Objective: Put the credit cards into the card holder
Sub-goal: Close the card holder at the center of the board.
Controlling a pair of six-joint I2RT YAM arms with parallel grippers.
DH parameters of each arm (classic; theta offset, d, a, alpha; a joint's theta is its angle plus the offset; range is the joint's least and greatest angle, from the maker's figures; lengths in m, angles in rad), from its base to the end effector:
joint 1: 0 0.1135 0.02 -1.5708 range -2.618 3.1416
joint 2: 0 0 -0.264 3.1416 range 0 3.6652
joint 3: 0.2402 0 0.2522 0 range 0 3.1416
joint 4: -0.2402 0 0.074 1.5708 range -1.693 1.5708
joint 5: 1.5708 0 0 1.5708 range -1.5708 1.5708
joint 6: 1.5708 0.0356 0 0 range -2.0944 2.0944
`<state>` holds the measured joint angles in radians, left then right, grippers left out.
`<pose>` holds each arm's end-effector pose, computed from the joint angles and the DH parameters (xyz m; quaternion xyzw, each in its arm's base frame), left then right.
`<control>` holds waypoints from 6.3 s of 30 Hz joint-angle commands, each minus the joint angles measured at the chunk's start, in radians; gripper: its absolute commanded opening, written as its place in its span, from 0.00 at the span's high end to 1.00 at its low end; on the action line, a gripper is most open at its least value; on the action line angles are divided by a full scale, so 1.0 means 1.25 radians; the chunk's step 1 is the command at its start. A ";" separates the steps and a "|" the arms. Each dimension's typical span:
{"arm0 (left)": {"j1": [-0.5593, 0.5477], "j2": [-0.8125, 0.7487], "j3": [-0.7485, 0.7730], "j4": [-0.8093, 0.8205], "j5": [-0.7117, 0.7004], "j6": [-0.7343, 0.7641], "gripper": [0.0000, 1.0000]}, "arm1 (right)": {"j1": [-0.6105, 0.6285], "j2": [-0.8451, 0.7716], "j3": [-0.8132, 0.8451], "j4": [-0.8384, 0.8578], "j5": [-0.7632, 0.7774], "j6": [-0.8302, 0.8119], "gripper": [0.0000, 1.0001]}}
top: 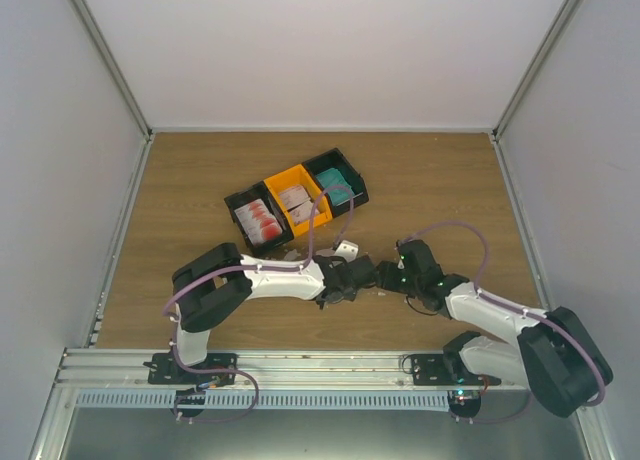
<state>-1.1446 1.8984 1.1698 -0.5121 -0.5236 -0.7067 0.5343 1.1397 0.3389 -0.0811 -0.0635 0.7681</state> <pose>0.1657 -0.3219 0.1460 0.1655 0.9393 0.0267 0.2994 0.1649 0.1002 0.1347 0.0991 0.9356 0.2283 0.2503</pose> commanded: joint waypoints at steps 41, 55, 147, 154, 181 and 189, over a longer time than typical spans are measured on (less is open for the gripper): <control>0.161 -0.351 -0.208 0.122 0.216 0.067 1.00 | 0.144 0.033 0.086 0.207 -0.055 -0.230 0.38; 0.232 -0.396 -0.235 0.160 0.409 0.087 1.00 | 0.245 0.245 0.177 0.305 0.048 -0.333 0.34; 0.323 -0.238 -0.336 0.368 0.569 0.011 0.58 | 0.177 0.277 0.212 0.011 0.033 -0.036 0.75; 0.338 -0.176 -0.329 0.407 0.679 0.026 0.58 | 0.155 0.281 0.148 0.037 0.009 -0.023 0.75; 0.321 -0.340 -0.209 0.455 0.759 0.320 1.00 | 0.084 -0.277 0.223 -0.189 0.003 0.028 0.40; 0.254 -0.447 -0.165 0.542 0.522 0.609 1.00 | 0.084 -0.414 0.368 -0.277 -0.011 0.156 0.16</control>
<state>-0.7998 1.3941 0.9478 0.0334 0.2779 -0.2012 0.6449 0.6624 0.7280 -0.3424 -0.0685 0.8528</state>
